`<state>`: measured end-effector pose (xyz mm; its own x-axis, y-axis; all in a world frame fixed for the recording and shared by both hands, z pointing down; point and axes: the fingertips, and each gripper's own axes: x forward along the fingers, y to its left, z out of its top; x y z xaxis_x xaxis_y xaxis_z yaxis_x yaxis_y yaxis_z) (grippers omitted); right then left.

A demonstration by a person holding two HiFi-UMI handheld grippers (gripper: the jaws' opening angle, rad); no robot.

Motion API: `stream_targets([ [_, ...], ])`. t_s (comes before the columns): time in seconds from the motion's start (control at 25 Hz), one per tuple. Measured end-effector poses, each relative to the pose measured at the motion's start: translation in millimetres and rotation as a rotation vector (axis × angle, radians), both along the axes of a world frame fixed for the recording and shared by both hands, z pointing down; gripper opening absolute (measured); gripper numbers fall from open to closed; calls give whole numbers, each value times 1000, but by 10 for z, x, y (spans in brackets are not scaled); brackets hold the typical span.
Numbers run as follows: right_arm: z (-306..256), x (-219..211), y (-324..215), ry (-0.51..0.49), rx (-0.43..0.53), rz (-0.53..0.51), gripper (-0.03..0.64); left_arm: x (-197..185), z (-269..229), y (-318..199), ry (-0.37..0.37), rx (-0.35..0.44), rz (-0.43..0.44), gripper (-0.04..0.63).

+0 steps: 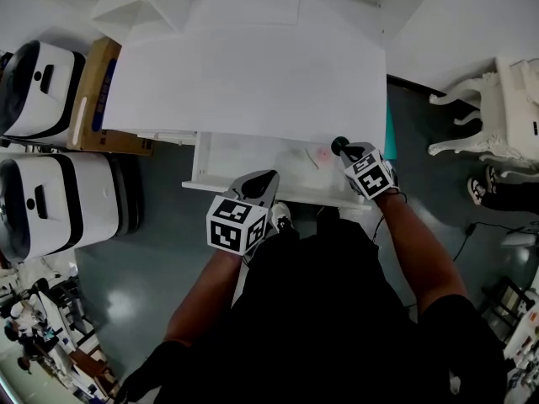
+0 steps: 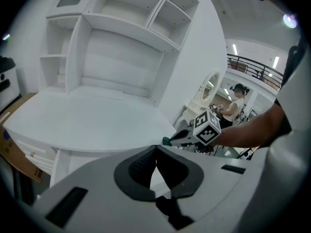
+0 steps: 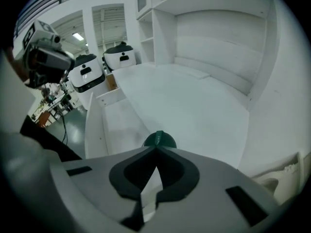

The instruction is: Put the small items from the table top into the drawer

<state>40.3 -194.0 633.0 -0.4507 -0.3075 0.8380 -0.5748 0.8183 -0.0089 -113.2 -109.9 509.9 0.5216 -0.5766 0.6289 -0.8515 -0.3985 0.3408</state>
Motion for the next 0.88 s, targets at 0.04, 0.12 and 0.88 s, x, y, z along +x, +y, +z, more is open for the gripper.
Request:
stream_targets([
  [0.04,62,-4,112,22,-11,-35,28,4,9,7,0,-2,2,11],
  [0.12,214,-12,320,69,-38,-97,28,7,26,23,1,-6,6,11],
  [0.88,1403,-77,748,512,-159,-483,28,-102,66,255,-10,-41,-37,11],
])
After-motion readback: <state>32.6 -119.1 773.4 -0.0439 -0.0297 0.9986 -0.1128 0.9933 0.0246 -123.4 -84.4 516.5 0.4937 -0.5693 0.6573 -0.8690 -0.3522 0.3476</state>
